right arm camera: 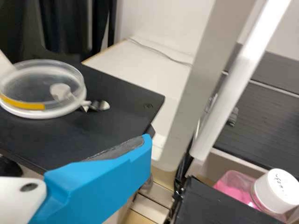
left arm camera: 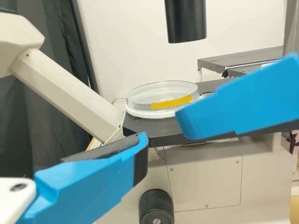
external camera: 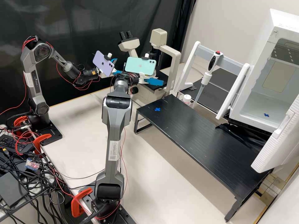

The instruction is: Move the petri dish to the bench

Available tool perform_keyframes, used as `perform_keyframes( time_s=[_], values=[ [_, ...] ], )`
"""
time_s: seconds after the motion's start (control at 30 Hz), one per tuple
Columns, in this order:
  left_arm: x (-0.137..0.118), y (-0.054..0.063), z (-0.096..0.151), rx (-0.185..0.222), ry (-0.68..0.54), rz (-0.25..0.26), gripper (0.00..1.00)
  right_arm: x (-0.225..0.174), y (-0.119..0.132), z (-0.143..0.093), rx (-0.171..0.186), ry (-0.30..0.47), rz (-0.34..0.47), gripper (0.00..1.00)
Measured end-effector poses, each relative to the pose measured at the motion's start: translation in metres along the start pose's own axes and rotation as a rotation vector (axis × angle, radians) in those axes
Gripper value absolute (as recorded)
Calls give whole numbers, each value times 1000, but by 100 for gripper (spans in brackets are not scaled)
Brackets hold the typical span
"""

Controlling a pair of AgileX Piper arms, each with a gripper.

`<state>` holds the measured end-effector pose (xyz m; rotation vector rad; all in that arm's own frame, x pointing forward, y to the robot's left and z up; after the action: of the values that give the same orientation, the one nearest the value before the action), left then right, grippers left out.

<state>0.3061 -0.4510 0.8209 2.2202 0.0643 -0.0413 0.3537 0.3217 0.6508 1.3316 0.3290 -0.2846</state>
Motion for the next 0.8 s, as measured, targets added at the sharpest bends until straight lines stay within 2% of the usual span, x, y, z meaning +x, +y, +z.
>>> perform_keyframes(
  time_s=[0.3,0.57,0.8],
  values=[
    [0,0,0,0,0,0,100,-2,0,-2,1,7,0,100],
    [0,0,0,0,0,0,100,-7,-4,0,-13,-9,-5,100],
    [0,0,0,0,0,0,100,-6,-2,-2,-4,-2,2,100]
  ],
)
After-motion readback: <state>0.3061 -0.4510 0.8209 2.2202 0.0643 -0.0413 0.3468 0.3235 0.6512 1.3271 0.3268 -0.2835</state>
